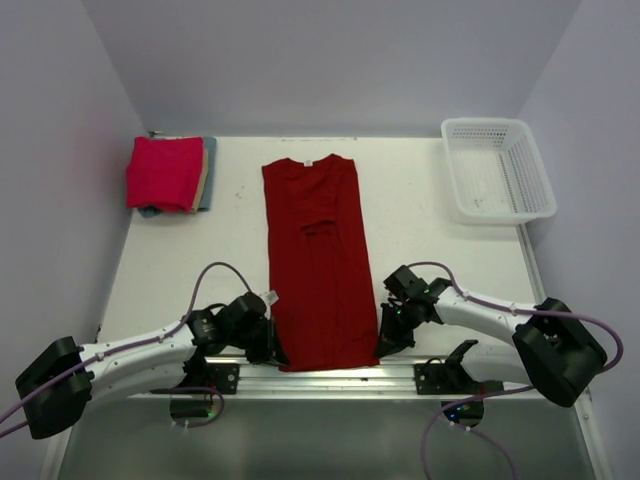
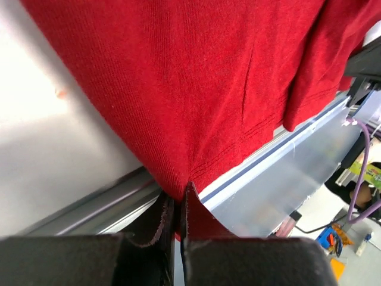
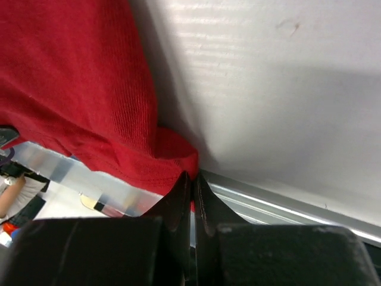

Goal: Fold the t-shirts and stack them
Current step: Fold the tshirt

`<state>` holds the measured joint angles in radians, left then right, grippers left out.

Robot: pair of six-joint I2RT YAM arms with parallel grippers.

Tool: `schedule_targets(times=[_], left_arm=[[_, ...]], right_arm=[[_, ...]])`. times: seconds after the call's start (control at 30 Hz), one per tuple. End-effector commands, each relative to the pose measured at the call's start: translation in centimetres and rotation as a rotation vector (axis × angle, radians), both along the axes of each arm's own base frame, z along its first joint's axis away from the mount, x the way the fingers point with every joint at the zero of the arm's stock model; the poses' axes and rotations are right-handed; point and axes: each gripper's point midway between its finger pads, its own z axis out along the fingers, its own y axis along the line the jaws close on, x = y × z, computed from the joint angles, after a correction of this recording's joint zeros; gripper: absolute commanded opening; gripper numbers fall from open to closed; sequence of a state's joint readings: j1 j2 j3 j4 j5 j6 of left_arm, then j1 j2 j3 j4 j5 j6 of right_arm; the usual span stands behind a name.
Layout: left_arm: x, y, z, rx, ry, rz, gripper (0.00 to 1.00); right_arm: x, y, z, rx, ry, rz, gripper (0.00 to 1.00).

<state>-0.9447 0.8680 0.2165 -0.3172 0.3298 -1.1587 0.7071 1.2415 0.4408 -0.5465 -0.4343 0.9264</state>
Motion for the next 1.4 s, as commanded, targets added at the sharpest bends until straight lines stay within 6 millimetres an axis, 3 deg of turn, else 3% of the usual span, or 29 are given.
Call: schedule_targets(times=[0.0,0.23,0.27,0.47,0.73,0.97,1.37], left_arm=[[-1.1,0.9,-0.1,0.045,0.034,-0.035,0.00],[0.7,0.2,2.7,0.051,-0.062,-0.049,0.00],[1.4,-0.4,3.8,0.040,-0.092,-0.049,0.00],[4.1,0.0,5.4,0.109,-0.236,-0.035,0.00],[7.2,1.2,5.5,0.208,-0.387,0.019,0.00],[9.8,2.1,5.2,0.287,-0.514,0.049,0.00],[14.6,1.6,7.7,0.344,-0.724,0.086,0.00]], right_arm=[[0.4,0.2,1.3,0.006,-0.042,0.010,0.00],[2.6,1.2,5.1,0.052,-0.168,0.036,0.00],[2.8,1.2,5.3,0.051,-0.184,0.046,0.00],[4.6,1.6,6.6,0.051,-0.277,0.086,0.00],[8.3,1.7,8.1,-0.014,-0.439,0.130,0.00],[11.6,2.3,8.2,-0.070,-0.539,0.153,0.00],[15.7,3.1,9.5,-0.131,-0.655,0.175,0.00]])
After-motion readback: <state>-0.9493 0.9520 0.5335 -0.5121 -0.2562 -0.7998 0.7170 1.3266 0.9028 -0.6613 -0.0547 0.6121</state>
